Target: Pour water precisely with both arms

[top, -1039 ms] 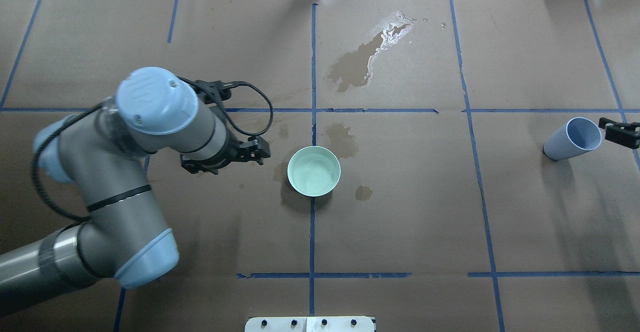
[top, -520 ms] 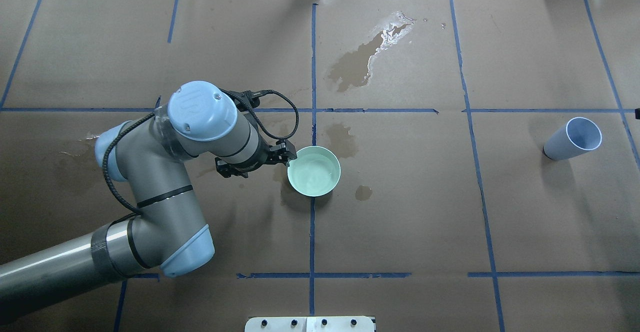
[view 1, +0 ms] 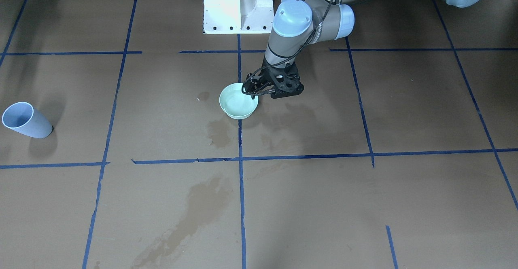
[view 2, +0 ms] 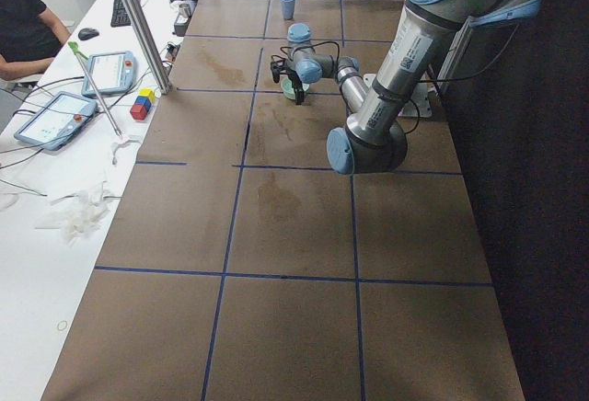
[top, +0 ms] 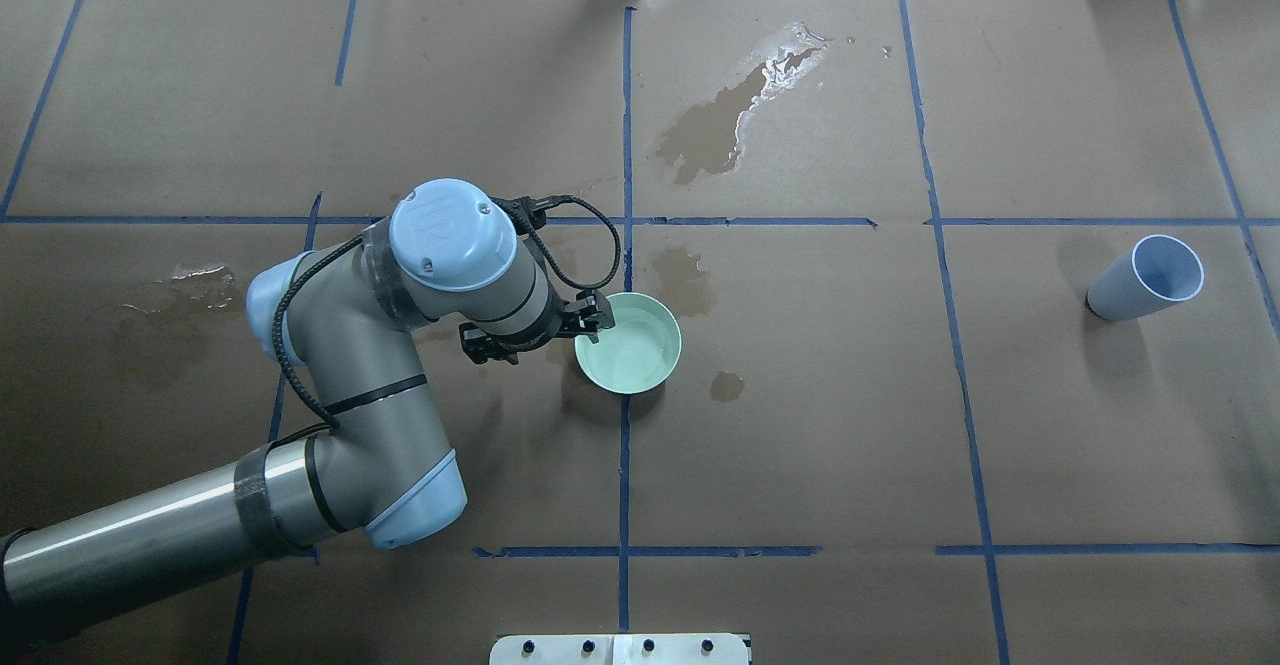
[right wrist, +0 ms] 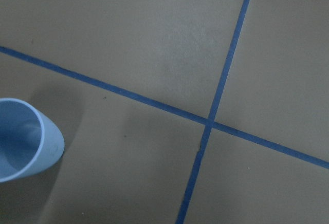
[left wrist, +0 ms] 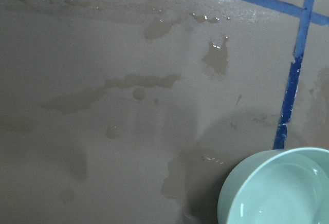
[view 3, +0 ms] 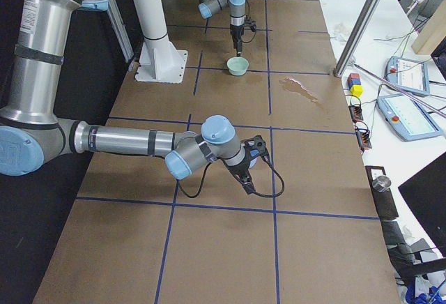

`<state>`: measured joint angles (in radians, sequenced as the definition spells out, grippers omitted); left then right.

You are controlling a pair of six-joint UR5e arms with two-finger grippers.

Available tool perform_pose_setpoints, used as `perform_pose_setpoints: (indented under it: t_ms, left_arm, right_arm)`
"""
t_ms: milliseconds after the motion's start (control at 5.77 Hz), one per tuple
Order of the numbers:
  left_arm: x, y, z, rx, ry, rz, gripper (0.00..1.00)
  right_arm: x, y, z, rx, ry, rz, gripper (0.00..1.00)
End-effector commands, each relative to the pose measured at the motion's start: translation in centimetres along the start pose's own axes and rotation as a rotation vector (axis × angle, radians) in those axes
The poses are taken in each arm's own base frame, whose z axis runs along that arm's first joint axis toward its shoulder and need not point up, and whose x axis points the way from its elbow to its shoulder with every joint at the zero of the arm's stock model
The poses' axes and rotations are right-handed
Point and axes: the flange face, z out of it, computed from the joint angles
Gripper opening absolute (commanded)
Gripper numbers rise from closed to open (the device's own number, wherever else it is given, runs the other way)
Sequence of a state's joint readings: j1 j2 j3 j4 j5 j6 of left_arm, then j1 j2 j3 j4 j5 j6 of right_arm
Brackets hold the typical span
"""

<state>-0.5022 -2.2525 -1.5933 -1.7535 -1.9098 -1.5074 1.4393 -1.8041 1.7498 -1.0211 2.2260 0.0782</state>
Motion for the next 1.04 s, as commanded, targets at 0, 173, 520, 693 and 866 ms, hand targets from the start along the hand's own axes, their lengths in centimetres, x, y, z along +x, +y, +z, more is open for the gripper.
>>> perform_pose_setpoints:
  t_ms: [0, 173, 520, 693, 866]
  left_arm:
    - [1.9, 0.4, 1.7, -0.011, -0.007, -0.014, 0.8]
    - [2.0, 0.5, 2.1, -0.013, 0.005, -0.007, 0.61]
    - [1.9, 1.3, 2.6, -0.023, 0.002, 0.004, 0.21]
    - [2.0, 1.3, 2.5, -0.023, 0.006, 0.015, 0.08]
    - [1.7, 1.0, 2.3, -0.019, 0.006, 0.015, 0.04]
  right_arm:
    - [1.0, -0.2, -1.0, -0.117, -0.016, -0.021, 1.0]
    - [1.1, 0.1, -0.9, -0.148, -0.024, -0.067, 1.0]
    - [1.3, 0.2, -0.9, -0.187, -0.041, -0.041, 1.0]
    - [0.8, 0.3, -0.9, -0.186, -0.118, -0.016, 1.0]
    - [0.7, 0.3, -1.0, -0.183, -0.13, -0.012, 1.0]
